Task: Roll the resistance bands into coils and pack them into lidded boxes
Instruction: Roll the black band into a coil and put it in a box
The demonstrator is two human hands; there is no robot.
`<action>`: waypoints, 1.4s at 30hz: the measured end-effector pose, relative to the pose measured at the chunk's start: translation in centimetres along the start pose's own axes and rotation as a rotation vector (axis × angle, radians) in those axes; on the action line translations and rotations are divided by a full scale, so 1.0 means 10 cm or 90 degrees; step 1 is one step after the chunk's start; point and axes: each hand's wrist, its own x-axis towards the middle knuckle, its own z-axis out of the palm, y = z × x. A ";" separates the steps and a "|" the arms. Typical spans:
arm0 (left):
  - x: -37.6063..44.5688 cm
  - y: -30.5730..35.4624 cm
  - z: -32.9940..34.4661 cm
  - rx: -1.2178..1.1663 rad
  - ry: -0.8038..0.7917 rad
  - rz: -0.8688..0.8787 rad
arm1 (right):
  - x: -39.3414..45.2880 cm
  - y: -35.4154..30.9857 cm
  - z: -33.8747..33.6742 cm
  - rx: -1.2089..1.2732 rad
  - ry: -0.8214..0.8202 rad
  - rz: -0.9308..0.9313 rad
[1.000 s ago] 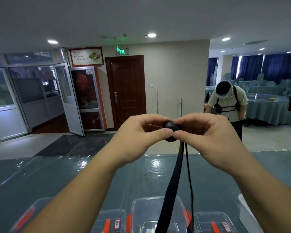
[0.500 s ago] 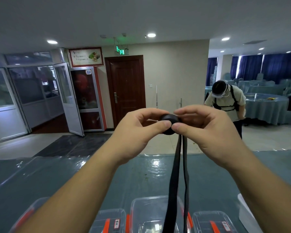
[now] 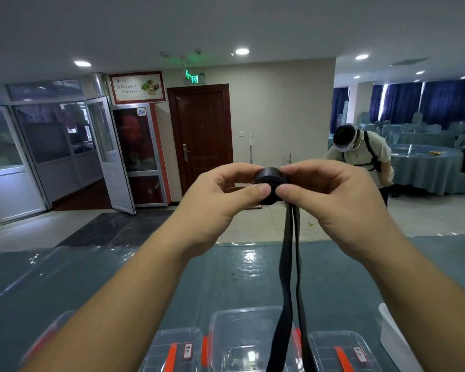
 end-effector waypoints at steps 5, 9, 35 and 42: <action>0.01 -0.09 0.06 -0.073 0.003 -0.023 | -0.01 0.05 0.01 -0.003 0.011 -0.004; 0.01 -0.01 -0.02 0.079 -0.029 -0.027 | -0.02 0.04 -0.05 -0.039 -0.065 0.022; -0.01 -0.09 -0.01 0.109 -0.027 -0.050 | -0.09 0.05 -0.11 -0.068 -0.044 0.055; -0.05 -0.06 0.04 -0.129 -0.010 -0.064 | -0.09 0.04 -0.02 0.037 0.029 0.014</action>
